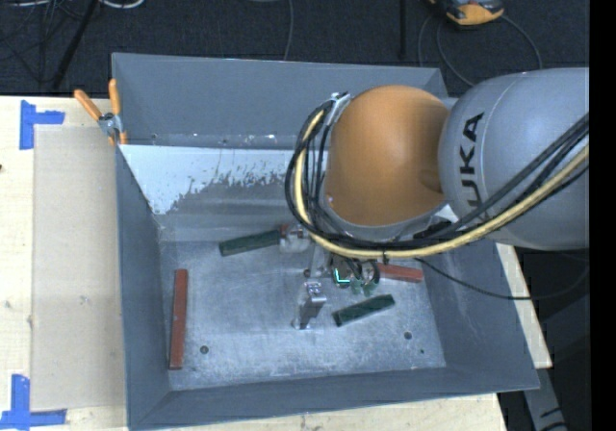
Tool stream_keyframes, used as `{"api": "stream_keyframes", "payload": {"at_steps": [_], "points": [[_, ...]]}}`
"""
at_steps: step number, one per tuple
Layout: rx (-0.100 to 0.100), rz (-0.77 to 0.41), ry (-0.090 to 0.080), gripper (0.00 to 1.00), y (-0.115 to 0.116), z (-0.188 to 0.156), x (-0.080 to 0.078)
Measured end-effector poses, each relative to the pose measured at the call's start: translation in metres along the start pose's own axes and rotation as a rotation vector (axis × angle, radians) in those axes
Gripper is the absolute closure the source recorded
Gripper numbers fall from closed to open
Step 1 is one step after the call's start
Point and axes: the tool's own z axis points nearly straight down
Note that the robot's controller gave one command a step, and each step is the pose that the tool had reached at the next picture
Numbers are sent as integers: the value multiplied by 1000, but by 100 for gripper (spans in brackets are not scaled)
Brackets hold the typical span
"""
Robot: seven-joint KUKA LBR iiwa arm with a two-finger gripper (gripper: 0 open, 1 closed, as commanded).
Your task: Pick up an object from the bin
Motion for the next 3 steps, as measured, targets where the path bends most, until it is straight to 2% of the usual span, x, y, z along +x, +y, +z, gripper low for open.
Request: {"api": "stream_keyframes", "payload": {"at_steps": [1, 2, 3], "points": [[-1, 4, -8, 0, -1, -4, -2], [-3, -3, -16, 0, 10, 78, -59], [-2, -17, -4, 0, -35, 108, -66]]}}
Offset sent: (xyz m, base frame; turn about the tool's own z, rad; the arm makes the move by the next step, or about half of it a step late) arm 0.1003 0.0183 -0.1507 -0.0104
